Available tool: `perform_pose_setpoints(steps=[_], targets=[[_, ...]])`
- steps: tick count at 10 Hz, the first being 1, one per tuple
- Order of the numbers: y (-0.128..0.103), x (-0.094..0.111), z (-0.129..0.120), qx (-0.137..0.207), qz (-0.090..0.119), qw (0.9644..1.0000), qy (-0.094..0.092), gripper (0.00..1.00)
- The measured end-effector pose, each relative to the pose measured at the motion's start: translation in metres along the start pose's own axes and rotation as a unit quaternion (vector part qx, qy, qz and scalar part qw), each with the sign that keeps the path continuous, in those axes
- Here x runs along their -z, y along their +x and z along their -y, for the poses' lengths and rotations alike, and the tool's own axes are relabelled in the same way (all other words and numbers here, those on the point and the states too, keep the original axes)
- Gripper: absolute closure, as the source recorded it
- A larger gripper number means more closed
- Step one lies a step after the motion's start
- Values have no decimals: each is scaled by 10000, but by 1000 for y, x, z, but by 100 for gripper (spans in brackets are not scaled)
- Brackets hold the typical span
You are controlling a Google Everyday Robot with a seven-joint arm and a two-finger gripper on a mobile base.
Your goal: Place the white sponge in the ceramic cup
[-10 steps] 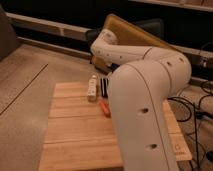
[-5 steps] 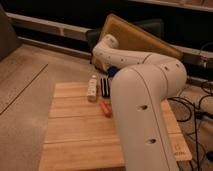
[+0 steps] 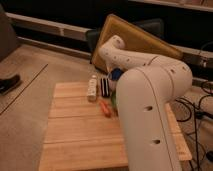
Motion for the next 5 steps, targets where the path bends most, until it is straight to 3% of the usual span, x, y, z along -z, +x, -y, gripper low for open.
perform_pose_setpoints(steps=[3,5], targets=[[2,-4,0,-24,-67,10000,-66,30],[2,-5,0,-17,-89,9999,-95,22]])
